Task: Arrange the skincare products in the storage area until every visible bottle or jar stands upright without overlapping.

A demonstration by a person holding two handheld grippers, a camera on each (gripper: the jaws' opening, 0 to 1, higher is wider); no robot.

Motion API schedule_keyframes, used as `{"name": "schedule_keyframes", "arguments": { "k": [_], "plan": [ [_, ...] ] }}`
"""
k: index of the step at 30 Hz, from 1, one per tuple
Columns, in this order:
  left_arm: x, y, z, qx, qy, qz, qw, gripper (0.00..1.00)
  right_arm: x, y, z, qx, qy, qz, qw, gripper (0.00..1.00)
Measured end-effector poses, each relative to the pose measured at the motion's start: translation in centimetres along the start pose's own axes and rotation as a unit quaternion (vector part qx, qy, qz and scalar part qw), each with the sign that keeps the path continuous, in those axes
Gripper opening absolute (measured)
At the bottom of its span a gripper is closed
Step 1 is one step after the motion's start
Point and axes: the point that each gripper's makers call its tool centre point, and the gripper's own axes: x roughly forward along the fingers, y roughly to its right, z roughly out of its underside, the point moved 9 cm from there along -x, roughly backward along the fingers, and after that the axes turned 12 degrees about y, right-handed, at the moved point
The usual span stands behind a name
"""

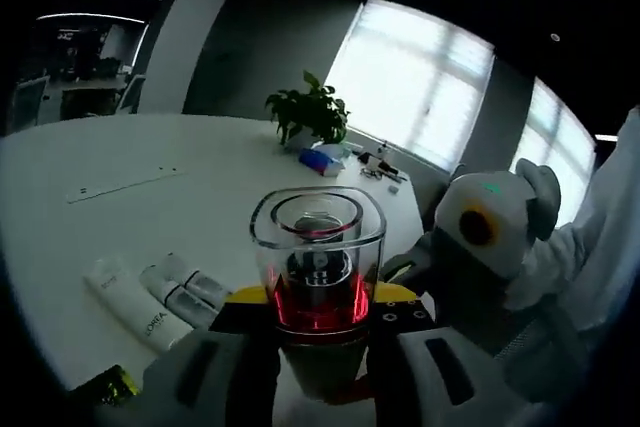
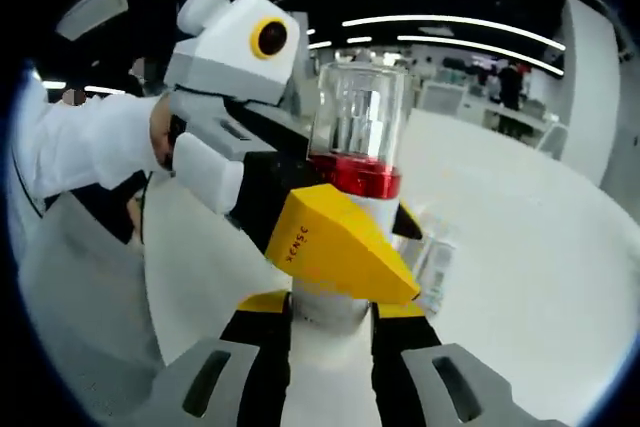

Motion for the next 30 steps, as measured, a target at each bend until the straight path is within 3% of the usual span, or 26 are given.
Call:
{"name": "schedule_keyframes", "arguments": {
  "k": [11,20,30],
  "plan": [
    [0.0,0.5,0.9,0.043,-0.020,0.027,0.9985,0.26,0.5,-0.2,0.9,-0.028,-0.010,0.009,0.9995,0.23],
    [0.4,1.1,1.6,0.071,-0.040,0.039,0.9959,0.26,0.8,-0.5,1.4,-0.021,-0.028,0.031,0.9989,0.23],
    [0.2,0.7,2.0,0.070,-0.049,0.040,0.9956,0.27,1.0,-0.6,1.9,-0.019,-0.031,0.046,0.9983,0.23]
  ]
}}
